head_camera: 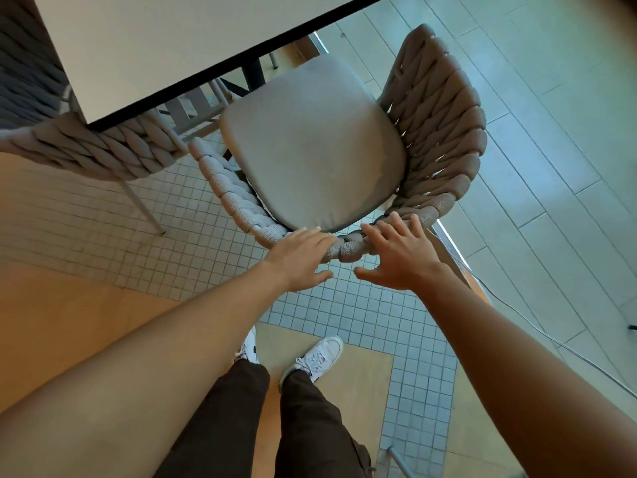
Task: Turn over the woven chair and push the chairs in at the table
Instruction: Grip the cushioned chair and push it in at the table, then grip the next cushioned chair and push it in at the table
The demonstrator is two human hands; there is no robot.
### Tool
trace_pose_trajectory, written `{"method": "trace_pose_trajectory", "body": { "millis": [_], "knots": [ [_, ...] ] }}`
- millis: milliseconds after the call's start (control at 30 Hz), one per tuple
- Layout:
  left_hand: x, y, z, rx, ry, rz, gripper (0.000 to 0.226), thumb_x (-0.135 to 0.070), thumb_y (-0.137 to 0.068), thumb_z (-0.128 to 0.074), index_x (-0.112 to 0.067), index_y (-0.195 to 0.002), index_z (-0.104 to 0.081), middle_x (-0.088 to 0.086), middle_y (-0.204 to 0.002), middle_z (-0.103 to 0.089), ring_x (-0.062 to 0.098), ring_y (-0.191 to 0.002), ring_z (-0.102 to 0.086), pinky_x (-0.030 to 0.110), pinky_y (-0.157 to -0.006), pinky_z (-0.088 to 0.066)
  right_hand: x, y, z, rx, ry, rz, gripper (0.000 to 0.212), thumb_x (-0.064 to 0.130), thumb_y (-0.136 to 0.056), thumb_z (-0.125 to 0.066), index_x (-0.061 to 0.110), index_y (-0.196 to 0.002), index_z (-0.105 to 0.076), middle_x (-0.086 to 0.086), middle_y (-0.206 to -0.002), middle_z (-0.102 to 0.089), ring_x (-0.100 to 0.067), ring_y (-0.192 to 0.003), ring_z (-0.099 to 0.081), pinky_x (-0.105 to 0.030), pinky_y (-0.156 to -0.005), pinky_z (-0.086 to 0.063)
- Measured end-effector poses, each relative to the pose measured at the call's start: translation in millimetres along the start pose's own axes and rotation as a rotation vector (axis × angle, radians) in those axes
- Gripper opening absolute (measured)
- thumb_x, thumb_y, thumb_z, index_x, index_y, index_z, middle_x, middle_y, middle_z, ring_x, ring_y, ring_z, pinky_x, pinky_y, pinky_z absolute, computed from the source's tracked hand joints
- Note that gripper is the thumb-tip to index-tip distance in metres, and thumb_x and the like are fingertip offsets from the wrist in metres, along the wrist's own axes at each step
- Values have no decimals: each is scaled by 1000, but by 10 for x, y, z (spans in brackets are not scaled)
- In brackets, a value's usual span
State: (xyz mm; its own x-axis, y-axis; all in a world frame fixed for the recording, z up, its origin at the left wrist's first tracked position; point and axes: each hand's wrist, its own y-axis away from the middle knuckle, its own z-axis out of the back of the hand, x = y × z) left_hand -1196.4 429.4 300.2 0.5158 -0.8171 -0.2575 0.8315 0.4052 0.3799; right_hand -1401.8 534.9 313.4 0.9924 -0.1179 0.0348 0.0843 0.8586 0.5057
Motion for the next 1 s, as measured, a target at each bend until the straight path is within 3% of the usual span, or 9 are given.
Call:
{"method": "trace_pose_trajectory", "body": {
  "millis": [67,167,267,567,800,1000],
  "knots": [
    [77,84,33,-4,-65,-19,82,-60,-95,-53,-18,-158,-24,1,-163,-28,21,-152,-20,42,-124,-15,61,15,65,38,2,-13,106,92,-79,-22,29,-162,-7,-3,-167,-24,-35,-155,-10,-63,-121,-8],
    [212,227,120,-39,-98,14,84,-65,-95,-47,-19,-159,-20,4,-166,-21,23,-154,-15,44,-124,-14,202,-15,204,56,-49,-43,113,99,-72,-9,31,-162,5,-7,-169,-18,-36,-154,-16,-65,-119,-17],
    [337,297,260,-54,-83,58,84,-67,-95,-44,-20,-160,-19,5,-167,-18,24,-154,-12,46,-125,-12,340,-84,362,72,-56,-49,120,102,-65,-1,31,-161,8,-7,-170,-13,-35,-155,-15,-64,-120,-17],
    [987,843,615,-191,35,224,86,-70,-92,-45,-20,-159,-23,6,-167,-19,24,-154,-12,44,-125,-9,1248,-391,971,-45,-49,109,117,103,-69,-10,32,-162,0,-5,-170,-16,-31,-155,-12,-63,-122,-10],
    [1787,1733,642,-239,91,369,89,-70,-92,-46,-19,-160,-20,4,-168,-16,21,-155,-9,44,-126,-8,2369,-630,1326,-148,19,167,128,107,-62,-18,27,-161,-1,-7,-166,-25,-36,-152,-22,-69,-118,-16],
    [2690,2722,582,-266,140,434,91,-73,-90,-48,-21,-159,-21,2,-167,-18,22,-154,-11,43,-125,-6,3417,-891,1583,-128,70,196,129,107,-61,-21,30,-162,2,-8,-170,-10,-33,-156,-8,-67,-121,-8]
  ]
}}
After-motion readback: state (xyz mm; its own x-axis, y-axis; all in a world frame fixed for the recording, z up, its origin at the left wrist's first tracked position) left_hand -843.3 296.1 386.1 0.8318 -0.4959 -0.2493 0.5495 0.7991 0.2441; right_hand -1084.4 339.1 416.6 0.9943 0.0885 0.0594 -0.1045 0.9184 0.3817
